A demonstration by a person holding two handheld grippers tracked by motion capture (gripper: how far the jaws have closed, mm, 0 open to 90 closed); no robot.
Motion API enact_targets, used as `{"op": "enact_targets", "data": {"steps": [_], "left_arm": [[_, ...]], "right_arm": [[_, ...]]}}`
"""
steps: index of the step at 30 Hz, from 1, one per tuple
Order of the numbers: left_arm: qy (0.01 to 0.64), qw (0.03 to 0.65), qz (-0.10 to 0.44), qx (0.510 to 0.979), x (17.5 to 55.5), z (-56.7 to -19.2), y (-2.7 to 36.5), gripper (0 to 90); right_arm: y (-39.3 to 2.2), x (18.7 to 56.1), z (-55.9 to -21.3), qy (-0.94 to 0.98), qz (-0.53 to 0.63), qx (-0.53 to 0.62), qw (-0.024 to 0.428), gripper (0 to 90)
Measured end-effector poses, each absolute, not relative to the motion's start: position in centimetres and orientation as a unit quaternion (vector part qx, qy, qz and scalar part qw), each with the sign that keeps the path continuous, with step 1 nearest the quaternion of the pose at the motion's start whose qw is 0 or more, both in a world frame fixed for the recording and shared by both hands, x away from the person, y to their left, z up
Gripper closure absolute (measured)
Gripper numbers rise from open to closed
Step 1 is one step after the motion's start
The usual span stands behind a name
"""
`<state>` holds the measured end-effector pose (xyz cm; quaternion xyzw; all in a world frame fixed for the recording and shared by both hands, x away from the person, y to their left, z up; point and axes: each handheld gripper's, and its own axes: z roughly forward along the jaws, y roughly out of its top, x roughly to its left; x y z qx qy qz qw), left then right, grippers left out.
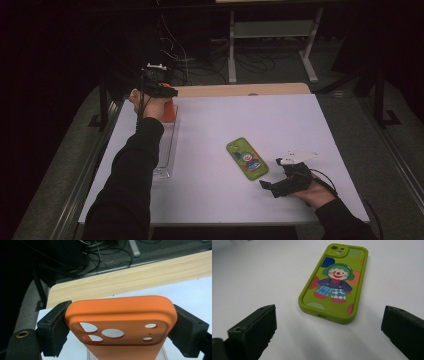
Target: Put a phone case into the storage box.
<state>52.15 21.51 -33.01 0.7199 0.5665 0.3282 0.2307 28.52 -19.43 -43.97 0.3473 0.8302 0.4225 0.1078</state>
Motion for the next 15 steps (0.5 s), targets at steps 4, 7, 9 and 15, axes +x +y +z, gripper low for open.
{"op": "enact_targets", "data": {"steps": [4, 7, 9, 15], "left_arm": [[0.573, 0.224, 0.327, 0.717, 52.4, -33.6, 21.5, 13.4], [0.580, 0.222, 0.320, 0.716, 52.6, -34.1, 21.5, 13.4], [0.583, 0.220, 0.320, 0.713, 52.6, -34.2, 21.6, 13.3], [0.587, 0.221, 0.321, 0.709, 52.8, -34.5, 21.6, 13.0]], "right_arm": [[-19.5, 28.5, -44.0, 0.830, 0.423, 0.347, 0.110, 0.0], [-19.5, 28.6, -44.0, 0.830, 0.422, 0.347, 0.111, 0.0], [-19.5, 28.6, -44.0, 0.830, 0.422, 0.347, 0.110, 0.0], [-19.5, 28.6, -43.9, 0.829, 0.423, 0.349, 0.110, 0.0]]}}
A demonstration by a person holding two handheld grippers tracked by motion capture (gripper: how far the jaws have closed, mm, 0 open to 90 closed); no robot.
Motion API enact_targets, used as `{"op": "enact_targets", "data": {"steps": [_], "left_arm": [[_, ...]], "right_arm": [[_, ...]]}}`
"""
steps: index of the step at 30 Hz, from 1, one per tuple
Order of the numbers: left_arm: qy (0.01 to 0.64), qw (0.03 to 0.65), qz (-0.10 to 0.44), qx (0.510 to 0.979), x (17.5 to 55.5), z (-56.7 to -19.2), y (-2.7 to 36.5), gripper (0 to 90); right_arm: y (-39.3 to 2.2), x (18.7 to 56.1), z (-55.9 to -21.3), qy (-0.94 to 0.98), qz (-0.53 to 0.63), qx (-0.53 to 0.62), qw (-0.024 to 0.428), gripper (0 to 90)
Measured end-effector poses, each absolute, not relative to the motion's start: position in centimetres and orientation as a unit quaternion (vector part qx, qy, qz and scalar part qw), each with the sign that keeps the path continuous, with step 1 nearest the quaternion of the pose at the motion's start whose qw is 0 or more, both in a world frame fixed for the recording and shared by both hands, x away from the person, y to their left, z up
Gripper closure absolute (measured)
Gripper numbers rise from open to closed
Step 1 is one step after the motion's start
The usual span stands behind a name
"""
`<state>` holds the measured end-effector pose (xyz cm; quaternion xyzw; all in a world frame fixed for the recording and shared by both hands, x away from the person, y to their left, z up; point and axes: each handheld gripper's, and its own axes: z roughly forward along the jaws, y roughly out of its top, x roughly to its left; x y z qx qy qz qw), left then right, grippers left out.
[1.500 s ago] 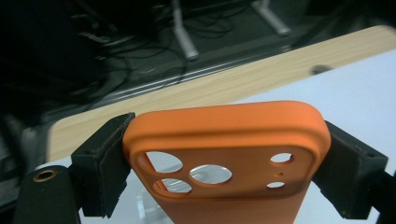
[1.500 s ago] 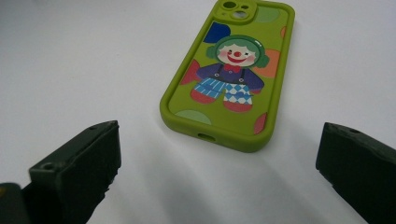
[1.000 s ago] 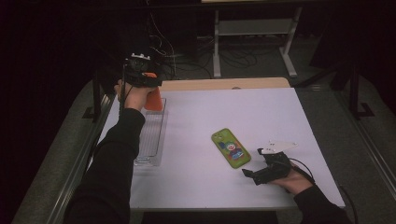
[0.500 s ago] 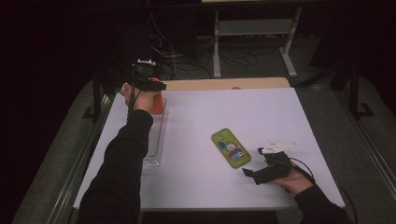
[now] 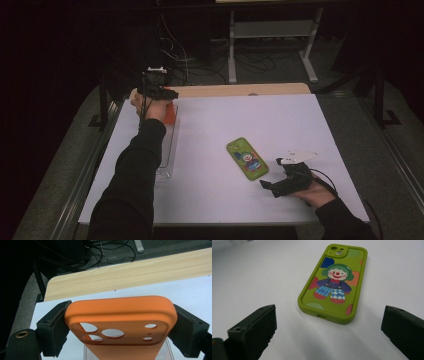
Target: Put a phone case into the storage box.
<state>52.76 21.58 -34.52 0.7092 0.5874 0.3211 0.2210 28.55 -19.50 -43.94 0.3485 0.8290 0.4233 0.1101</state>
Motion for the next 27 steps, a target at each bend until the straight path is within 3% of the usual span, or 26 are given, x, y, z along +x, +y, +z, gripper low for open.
{"op": "enact_targets", "data": {"steps": [17, 27], "left_arm": [[0.584, 0.236, 0.336, 0.701, 53.53, -35.31, 21.33, 11.4], [0.582, 0.250, 0.320, 0.704, 53.51, -35.19, 21.69, 2.4]], "right_arm": [[-19.47, 28.53, -43.93, 0.829, 0.423, 0.349, 0.108, 0.0], [-19.48, 28.57, -43.97, 0.830, 0.422, 0.348, 0.109, 0.0]]}}
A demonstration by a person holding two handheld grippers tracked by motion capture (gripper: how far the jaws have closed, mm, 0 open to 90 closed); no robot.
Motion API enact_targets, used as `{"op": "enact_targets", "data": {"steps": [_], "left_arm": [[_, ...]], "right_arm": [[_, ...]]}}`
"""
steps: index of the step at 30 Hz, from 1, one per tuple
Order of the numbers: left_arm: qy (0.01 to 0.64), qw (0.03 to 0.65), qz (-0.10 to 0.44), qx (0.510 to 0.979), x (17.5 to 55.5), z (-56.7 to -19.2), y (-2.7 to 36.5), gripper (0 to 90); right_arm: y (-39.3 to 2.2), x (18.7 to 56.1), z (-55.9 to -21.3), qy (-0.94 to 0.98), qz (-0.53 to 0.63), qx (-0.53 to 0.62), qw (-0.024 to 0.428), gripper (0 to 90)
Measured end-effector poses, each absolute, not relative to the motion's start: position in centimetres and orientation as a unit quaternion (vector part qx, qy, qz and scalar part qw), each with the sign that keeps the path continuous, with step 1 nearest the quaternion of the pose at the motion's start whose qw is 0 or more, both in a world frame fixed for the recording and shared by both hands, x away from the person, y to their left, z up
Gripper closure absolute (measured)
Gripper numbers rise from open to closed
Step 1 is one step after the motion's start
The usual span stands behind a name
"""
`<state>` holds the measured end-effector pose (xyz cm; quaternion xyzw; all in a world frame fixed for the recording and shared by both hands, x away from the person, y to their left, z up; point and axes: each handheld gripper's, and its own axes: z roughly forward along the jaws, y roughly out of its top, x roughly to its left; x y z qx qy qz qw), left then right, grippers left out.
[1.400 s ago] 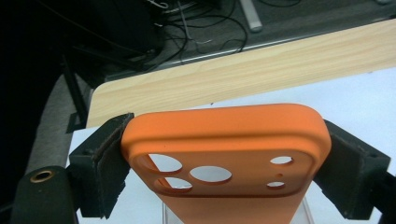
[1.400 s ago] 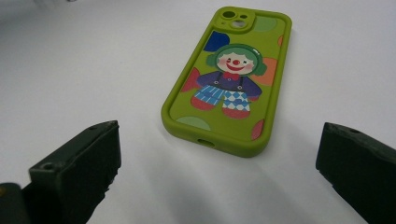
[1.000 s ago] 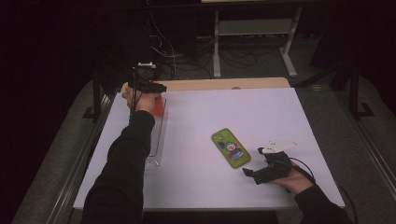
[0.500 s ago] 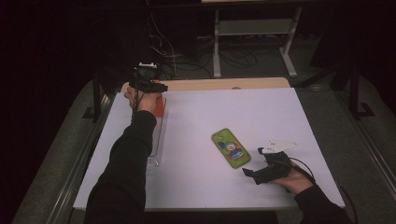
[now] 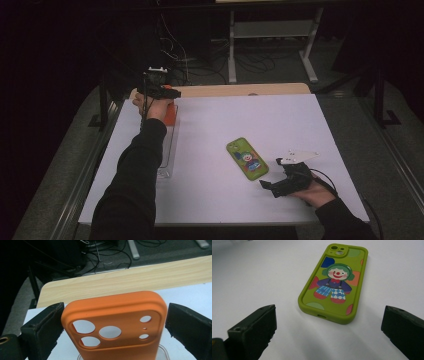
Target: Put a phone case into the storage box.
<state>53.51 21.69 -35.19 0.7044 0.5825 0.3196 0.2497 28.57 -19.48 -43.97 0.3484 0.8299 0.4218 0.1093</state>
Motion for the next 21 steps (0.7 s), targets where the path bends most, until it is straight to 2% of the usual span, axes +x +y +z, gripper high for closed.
{"op": "enact_targets", "data": {"steps": [17, 21], "left_arm": [[0.518, 0.329, 0.258, 0.746, 49.4, -30.6, 22.7, 1.1], [0.479, 0.360, 0.219, 0.770, 47.7, -29.8, 22.2, 1.1]], "right_arm": [[-19.4, 28.8, -44.0, 0.831, 0.420, 0.350, 0.102, 0.0], [-19.5, 28.8, -43.7, 0.828, 0.424, 0.352, 0.100, 0.0]]}}
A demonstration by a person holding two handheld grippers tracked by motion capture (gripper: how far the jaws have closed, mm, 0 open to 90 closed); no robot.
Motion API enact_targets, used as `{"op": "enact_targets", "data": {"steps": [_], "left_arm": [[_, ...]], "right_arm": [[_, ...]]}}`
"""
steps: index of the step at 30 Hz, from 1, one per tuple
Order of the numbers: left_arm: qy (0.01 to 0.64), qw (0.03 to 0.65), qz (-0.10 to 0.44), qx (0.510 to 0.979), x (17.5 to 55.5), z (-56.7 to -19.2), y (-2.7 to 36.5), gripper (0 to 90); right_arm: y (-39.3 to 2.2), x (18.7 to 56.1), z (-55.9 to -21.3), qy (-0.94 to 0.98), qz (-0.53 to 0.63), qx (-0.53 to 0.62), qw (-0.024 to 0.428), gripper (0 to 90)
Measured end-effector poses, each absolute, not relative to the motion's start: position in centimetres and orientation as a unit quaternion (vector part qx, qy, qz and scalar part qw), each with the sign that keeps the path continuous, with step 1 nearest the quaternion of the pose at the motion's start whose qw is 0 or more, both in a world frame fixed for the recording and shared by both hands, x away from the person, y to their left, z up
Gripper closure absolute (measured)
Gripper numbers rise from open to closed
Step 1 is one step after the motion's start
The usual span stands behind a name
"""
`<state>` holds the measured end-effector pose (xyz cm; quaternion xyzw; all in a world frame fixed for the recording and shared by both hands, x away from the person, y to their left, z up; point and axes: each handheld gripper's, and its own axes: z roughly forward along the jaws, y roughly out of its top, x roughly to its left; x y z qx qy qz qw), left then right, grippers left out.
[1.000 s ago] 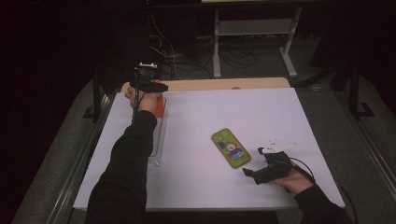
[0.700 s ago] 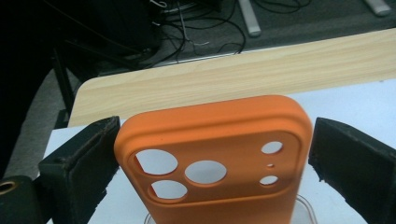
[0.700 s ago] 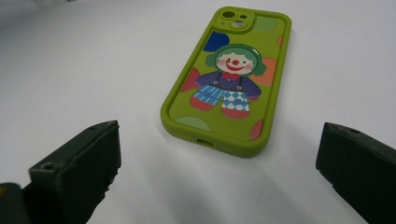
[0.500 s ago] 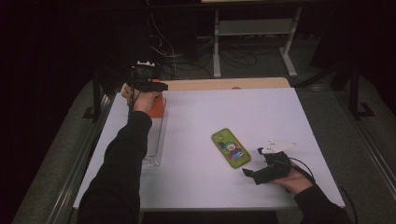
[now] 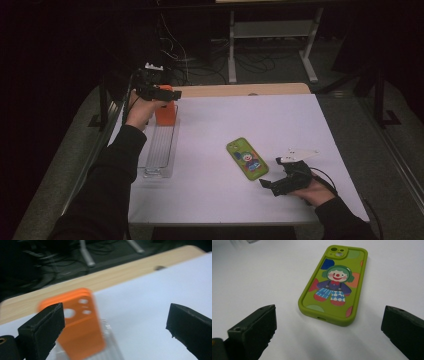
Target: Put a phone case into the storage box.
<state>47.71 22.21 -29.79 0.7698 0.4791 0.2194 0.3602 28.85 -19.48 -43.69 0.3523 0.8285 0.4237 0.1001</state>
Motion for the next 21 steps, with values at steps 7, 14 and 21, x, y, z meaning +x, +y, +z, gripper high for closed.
{"op": "enact_targets", "data": {"steps": [7, 14, 21], "left_arm": [[0.418, 0.404, 0.172, 0.795, 44.2, -29.4, 20.5, 1.1], [0.370, 0.422, 0.143, 0.815, 41.1, -30.4, 18.8, 1.1], [0.341, 0.421, 0.130, 0.830, 39.4, -31.7, 17.6, 1.1]], "right_arm": [[-19.5, 28.8, -43.5, 0.828, 0.424, 0.354, 0.100, 0.0], [-19.6, 28.5, -43.4, 0.826, 0.424, 0.357, 0.105, 0.0], [-19.4, 28.5, -43.2, 0.826, 0.423, 0.356, 0.106, 0.0]]}}
